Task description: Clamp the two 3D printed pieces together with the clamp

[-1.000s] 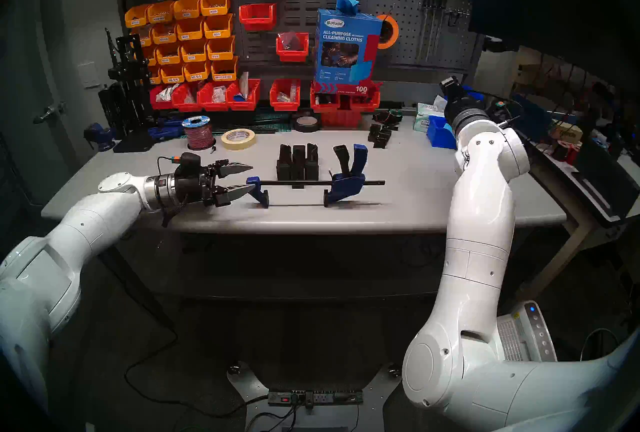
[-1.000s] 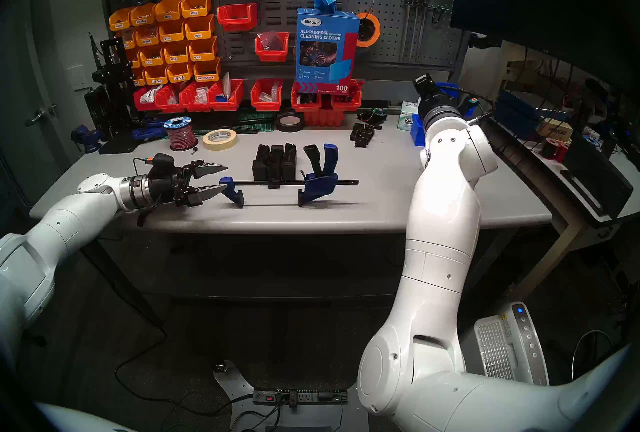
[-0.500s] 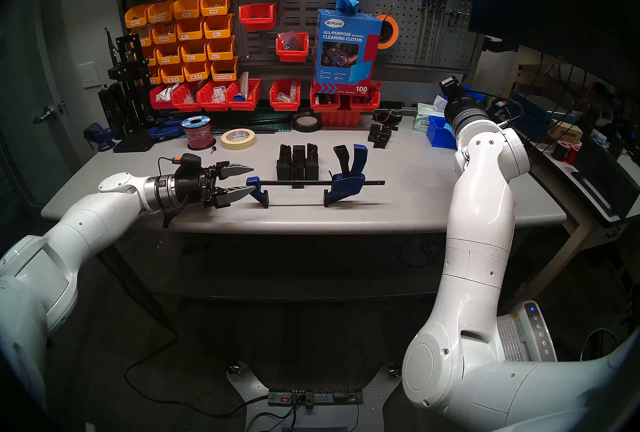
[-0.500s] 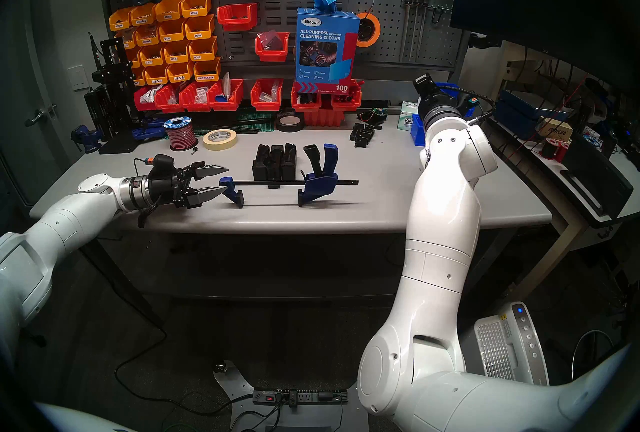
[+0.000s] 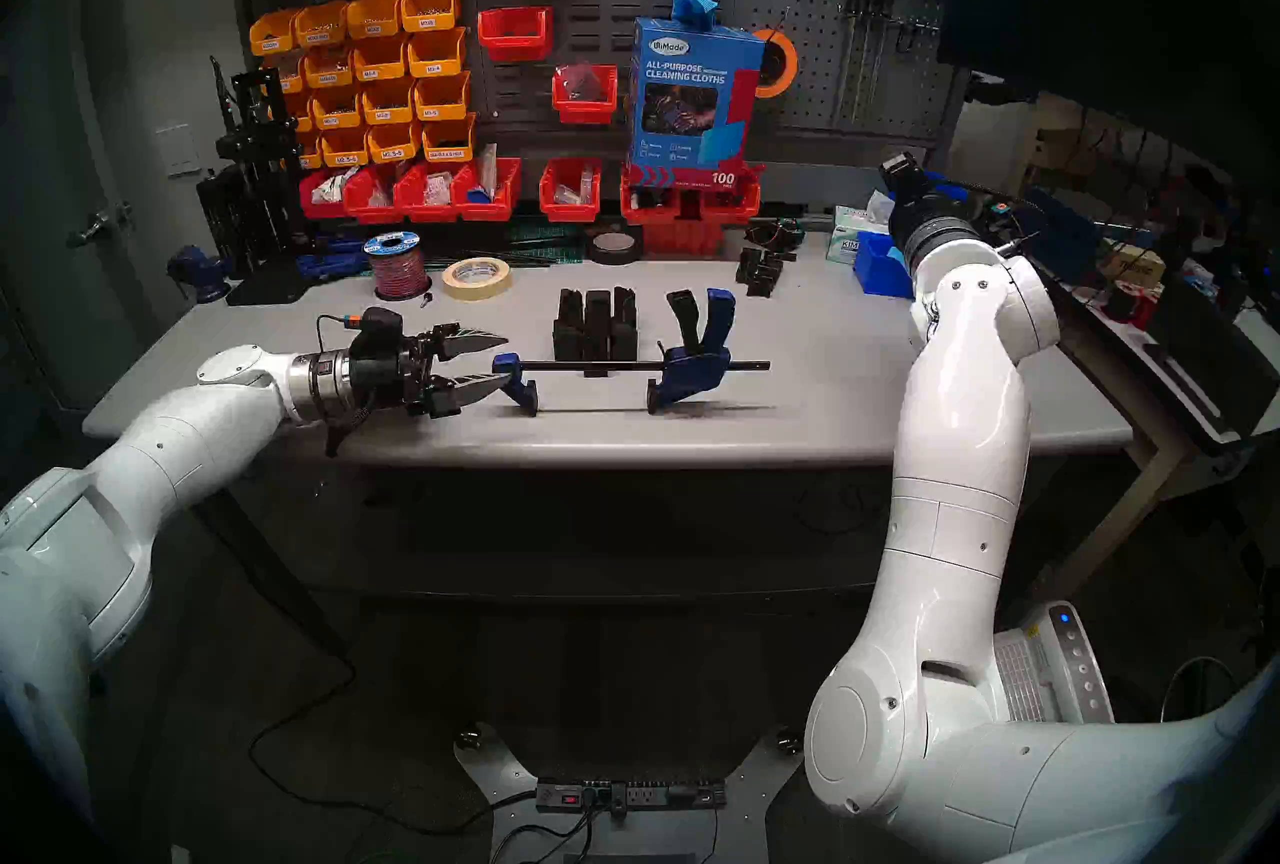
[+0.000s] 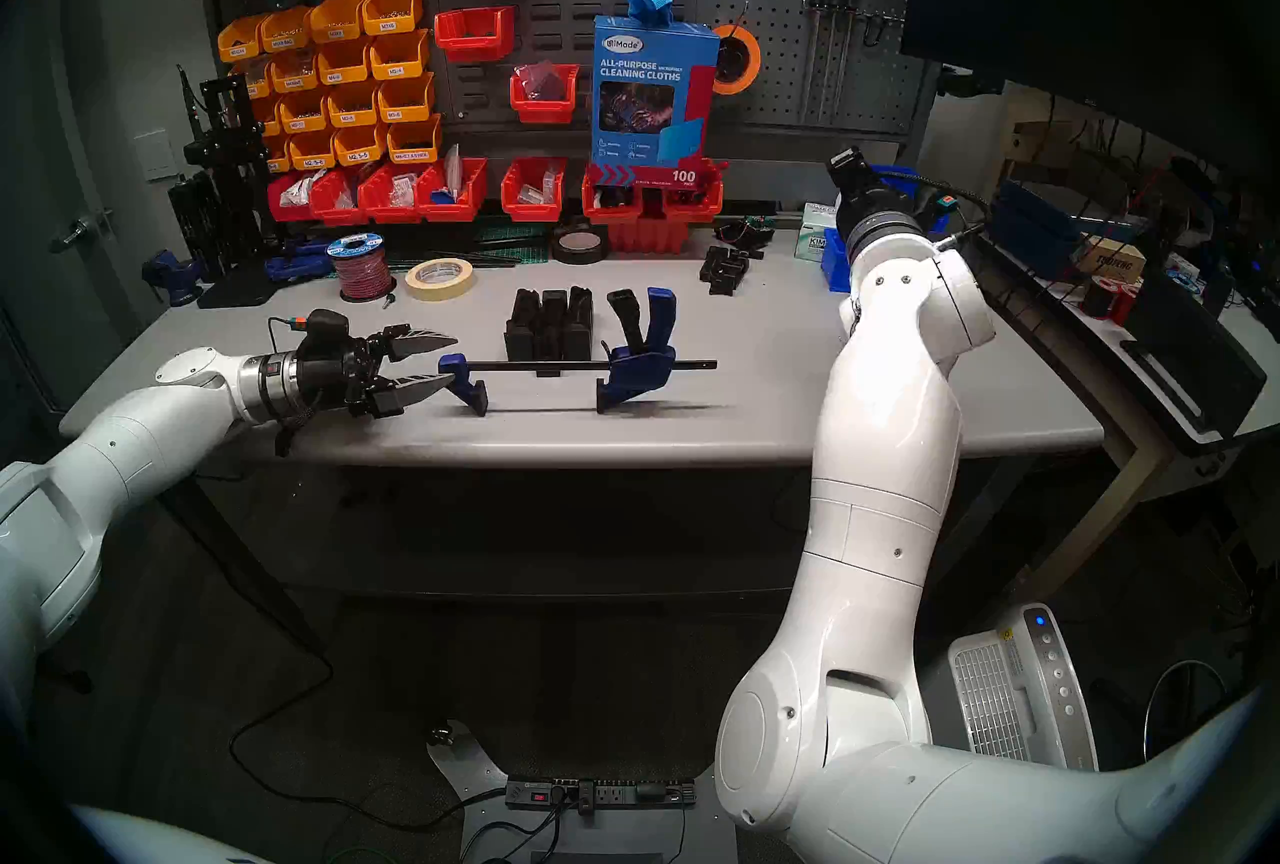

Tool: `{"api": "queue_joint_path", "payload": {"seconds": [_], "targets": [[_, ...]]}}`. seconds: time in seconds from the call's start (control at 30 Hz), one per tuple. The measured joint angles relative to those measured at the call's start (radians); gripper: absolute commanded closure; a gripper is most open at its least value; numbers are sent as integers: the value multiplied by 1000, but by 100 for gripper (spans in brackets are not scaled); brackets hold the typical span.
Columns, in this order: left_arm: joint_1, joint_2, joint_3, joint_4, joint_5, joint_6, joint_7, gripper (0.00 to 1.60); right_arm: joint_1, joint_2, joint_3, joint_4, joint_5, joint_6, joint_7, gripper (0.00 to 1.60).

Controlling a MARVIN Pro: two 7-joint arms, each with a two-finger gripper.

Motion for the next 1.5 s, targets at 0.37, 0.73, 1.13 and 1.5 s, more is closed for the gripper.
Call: {"api": "queue_joint_path", "payload": {"seconds": [0.37, 0.73, 1.13, 1.5], "targets": [[-7, 6, 28, 1, -29, 7, 0, 108, 0, 0, 0, 0, 0, 0, 0, 0], [-13, 6, 43, 15, -60, -18, -1, 160, 0, 0, 0, 0, 0, 0, 0, 0], [-8, 12, 46, -6, -97, -43, 0, 160, 0, 0, 0, 0, 0, 0, 0, 0], [-6, 26, 66, -27, -117, -49, 0, 160, 0, 0, 0, 0, 0, 0, 0, 0]]}}
